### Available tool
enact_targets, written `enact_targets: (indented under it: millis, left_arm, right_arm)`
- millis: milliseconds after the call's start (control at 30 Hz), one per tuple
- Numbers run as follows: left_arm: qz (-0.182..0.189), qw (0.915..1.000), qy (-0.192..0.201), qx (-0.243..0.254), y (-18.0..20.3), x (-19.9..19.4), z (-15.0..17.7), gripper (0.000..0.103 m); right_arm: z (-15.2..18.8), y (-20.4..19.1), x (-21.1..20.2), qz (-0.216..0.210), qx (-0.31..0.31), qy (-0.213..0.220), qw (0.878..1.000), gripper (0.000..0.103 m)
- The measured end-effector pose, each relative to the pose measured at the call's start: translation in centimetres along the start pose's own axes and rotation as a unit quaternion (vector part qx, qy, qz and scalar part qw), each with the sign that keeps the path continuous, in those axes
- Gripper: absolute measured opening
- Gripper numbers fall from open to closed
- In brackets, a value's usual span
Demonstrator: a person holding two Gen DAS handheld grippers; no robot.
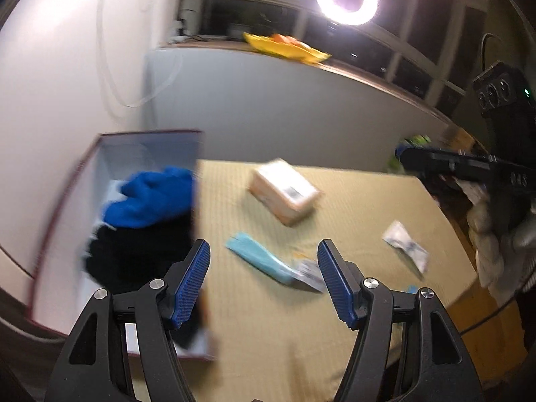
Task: Organize soft objects
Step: 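Grasp the blue silicone funnel with the left tool while the right tool grasps the white sachet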
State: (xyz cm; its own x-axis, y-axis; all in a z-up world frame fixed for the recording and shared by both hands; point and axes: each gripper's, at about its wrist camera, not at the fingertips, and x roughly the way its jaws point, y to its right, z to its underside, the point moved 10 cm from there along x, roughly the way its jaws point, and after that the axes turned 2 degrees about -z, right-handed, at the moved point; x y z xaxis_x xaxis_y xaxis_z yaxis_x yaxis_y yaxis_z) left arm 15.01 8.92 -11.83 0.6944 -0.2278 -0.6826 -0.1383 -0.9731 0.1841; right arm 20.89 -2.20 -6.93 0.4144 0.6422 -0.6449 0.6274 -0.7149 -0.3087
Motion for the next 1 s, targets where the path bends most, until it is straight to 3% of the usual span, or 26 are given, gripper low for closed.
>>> enact_targets:
  millis: [233,567,933,1000]
  left_arm:
    - [0.051,0.9968,-0.031,0.053,8.0,1.4,4.0,0.066]
    - [0.088,0.9856,-0.067,0.128,17.3,4.0,8.1,0.066]
    - [0.081,0.9771,-0.105,0.166,20.8,8.2,10.3,0.066]
    - [0.074,0.9767,-0.109,0.170,20.6,9.2,10.4,0.059]
  right_arm:
    - [4.9,6.6,-5.6,0.064,0.035,0.011,0.997,0.077]
    - [12.9,15.7,-8.3,0.174,0.050,-0.040,0.983,0.080]
    - [16.6,19.2,-5.4,0.175,0.069,-0.102,0.977,0.080]
    - [17.0,19.7,-4.8,0.177,0.072,-0.107,0.976,0.080]
